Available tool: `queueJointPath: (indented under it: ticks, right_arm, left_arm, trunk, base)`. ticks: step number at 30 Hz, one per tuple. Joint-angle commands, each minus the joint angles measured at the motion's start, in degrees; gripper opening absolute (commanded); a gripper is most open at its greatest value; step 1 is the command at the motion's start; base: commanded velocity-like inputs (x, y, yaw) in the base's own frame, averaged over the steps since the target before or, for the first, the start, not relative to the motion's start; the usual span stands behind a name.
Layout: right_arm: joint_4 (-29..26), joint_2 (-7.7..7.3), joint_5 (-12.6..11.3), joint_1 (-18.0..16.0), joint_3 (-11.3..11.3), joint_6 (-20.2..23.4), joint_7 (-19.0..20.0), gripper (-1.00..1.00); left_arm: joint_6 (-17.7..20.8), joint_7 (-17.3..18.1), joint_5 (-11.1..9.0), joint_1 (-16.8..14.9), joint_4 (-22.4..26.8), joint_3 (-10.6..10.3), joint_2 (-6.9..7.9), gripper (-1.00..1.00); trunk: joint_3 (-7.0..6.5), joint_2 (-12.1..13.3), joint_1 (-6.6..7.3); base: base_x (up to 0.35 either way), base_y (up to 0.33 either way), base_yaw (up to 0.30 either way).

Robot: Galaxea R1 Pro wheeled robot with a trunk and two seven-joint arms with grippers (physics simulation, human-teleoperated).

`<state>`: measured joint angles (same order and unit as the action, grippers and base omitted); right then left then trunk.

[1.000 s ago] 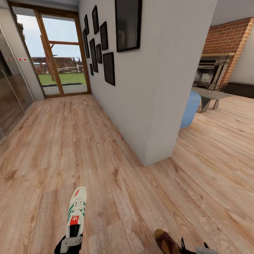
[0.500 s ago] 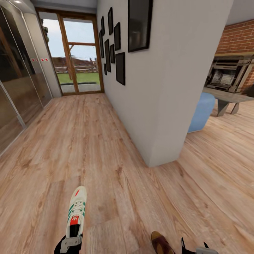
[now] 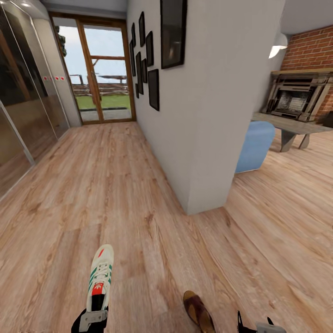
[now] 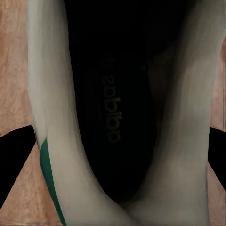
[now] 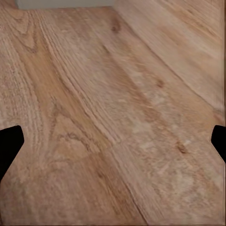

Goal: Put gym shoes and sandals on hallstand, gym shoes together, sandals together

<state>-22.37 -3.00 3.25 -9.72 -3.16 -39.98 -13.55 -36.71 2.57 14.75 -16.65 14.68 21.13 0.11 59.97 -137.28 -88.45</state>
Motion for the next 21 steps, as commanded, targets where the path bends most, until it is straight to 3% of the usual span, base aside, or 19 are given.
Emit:
queueJointPath:
  ticks: [1,21]
  right_arm:
    - [0.05,0.02,0.35,-0.03,-0.09,-0.1,-0.25,1.0]
    - [0.2,0.02,0.35,-0.03,-0.09,-0.03,-0.25,1.0]
  left_arm:
    - [-0.2,0.25,0.36,-0.04,-0.02,0.49,-0.02,-1.0]
    - [-0.2,0.25,0.36,-0.05,-0.08,0.49,-0.02,-1.0]
  trunk:
    - [0.04,-0.02,0.03]
    - [0.04,-0.02,0.03]
  base:
    - [-0.167,-0.191,0.074]
    - [-0.097,-0.158,0.246]
